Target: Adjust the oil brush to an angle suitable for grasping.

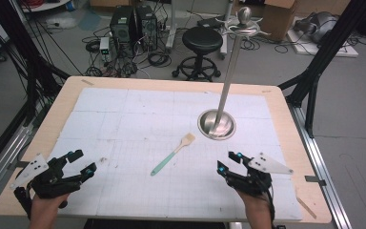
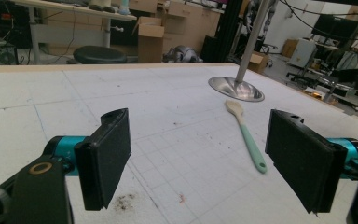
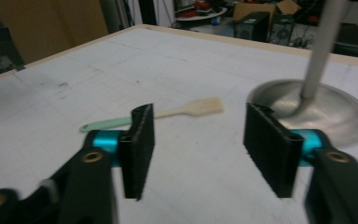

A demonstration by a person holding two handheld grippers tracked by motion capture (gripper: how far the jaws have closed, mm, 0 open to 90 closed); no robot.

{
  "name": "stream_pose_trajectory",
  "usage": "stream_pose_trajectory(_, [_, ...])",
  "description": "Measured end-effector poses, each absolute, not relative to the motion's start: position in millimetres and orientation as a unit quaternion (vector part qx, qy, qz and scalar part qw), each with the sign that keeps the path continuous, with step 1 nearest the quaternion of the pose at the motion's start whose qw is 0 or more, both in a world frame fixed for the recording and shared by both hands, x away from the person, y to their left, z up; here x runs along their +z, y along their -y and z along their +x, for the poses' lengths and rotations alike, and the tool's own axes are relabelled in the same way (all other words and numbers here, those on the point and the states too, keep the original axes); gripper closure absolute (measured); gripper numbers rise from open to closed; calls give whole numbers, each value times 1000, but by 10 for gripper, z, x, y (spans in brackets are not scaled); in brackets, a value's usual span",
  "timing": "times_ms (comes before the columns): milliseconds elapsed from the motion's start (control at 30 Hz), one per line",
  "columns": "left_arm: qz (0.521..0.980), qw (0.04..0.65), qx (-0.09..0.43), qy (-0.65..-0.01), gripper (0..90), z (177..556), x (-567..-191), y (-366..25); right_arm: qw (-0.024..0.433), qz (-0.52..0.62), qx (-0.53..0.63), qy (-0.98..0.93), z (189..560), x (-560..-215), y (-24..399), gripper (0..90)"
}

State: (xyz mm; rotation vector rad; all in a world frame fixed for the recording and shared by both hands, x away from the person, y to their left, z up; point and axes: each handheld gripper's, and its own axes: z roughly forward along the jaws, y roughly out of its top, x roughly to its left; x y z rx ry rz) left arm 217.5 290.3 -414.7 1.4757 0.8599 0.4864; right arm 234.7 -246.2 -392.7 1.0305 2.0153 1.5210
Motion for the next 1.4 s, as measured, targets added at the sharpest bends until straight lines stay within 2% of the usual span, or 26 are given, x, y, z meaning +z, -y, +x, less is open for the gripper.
stream_pose_trajectory(33, [641, 633, 212, -378, 227, 2180, -4149, -2911, 193, 363, 552, -725, 2482, -3937, 2346, 625])
stream_pose_trajectory(100, [642, 633, 211, -379, 227, 2183, -4152, -2918, 182, 355, 553, -731, 2613, -3959, 2211, 721])
stream_pose_trajectory(133, [642, 633, 211, -379, 227, 2183, -4152, -2918, 182, 355, 553, -731, 2613, -3959, 2211, 721])
stream_pose_trajectory(167, [641, 633, 211, -379, 227, 2185, -4151, -2922, 182, 344, 543, -744, 2734, -3972, 2061, 817])
stream_pose_trajectory(233, [640, 635, 209, -379, 227, 2186, -4150, -2927, 181, 334, 530, -758, 2849, -3972, 1919, 893])
stream_pose_trajectory(567, [649, 632, 202, -373, 227, 2199, -4158, -2895, 163, 341, 481, -791, 3383, -4030, 1572, 899])
stream_pose_trajectory(800, [648, 633, 198, -373, 227, 2202, -4164, -2889, 136, 349, 420, -826, 3727, -4280, 1295, 899])
stream_pose_trajectory(1133, [647, 635, 195, -374, 228, 2204, -4168, -2892, 121, 354, 376, -848, 3834, -4436, 1141, 899])
stream_pose_trajectory(1233, [647, 636, 194, -374, 228, 2203, -4167, -2882, 133, 339, 361, -858, 3806, -4409, 1131, 900])
stream_pose_trajectory(1400, [646, 637, 193, -373, 228, 2202, -4165, -2882, 124, 329, 340, -872, 3724, -4359, 1163, 900])
